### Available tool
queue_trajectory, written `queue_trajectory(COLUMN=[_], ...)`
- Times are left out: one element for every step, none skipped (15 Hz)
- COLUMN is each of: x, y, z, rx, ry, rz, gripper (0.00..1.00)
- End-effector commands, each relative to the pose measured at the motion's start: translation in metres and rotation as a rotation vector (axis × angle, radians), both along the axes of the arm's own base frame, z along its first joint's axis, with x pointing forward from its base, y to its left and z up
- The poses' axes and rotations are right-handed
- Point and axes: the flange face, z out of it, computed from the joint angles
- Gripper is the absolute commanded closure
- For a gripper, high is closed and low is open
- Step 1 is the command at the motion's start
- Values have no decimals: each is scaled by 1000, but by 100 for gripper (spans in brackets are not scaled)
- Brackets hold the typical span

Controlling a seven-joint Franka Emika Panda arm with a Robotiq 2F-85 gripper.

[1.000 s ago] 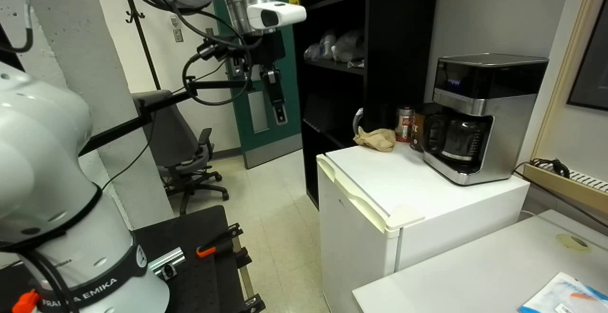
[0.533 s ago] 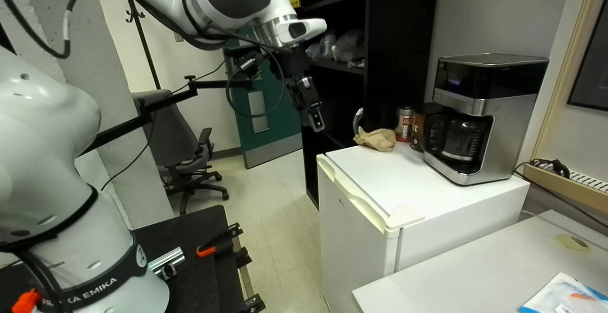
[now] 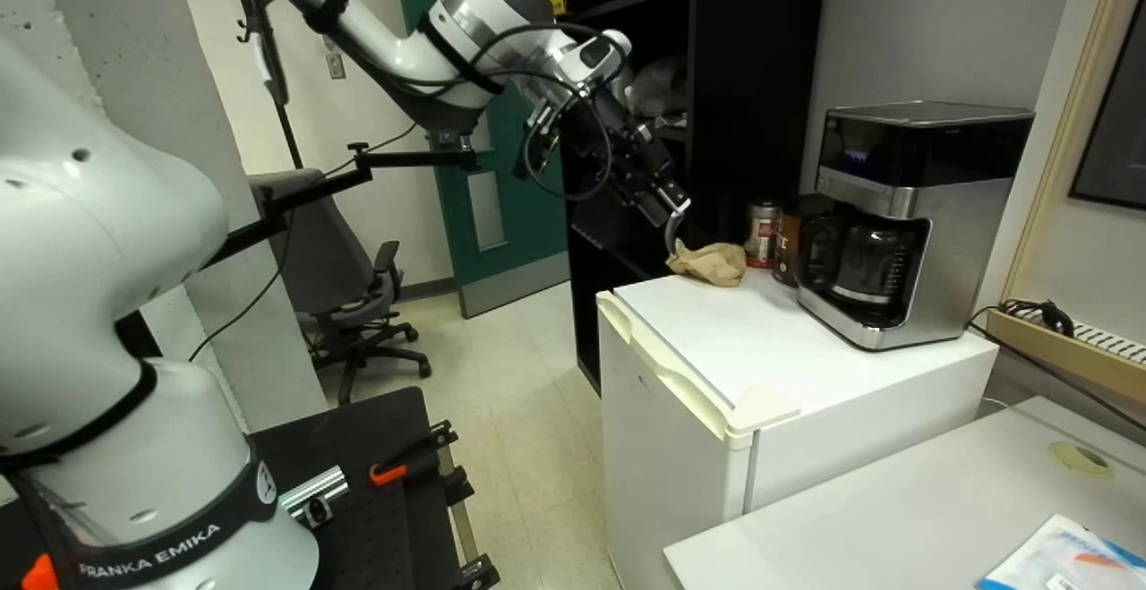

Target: Turn on the coffeemaker

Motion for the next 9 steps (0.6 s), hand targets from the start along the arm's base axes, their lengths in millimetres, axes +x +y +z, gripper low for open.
queue_trajectory(x=[31, 38, 44, 50, 57, 64, 72, 78, 86], y=[18, 22, 25, 28, 29, 31, 32, 32, 33], z=[8, 11, 9, 10, 7, 3, -4, -25, -31], rx=[-70, -96, -120, -151, -180, -210, -239, -301, -327], ry=[-144, -188, -223, -265, -298, -332, -359, -366, -386], rz=[40, 52, 60, 68, 72, 73, 75, 91, 93], gripper=[72, 81, 88, 96, 99, 100, 100, 100, 100])
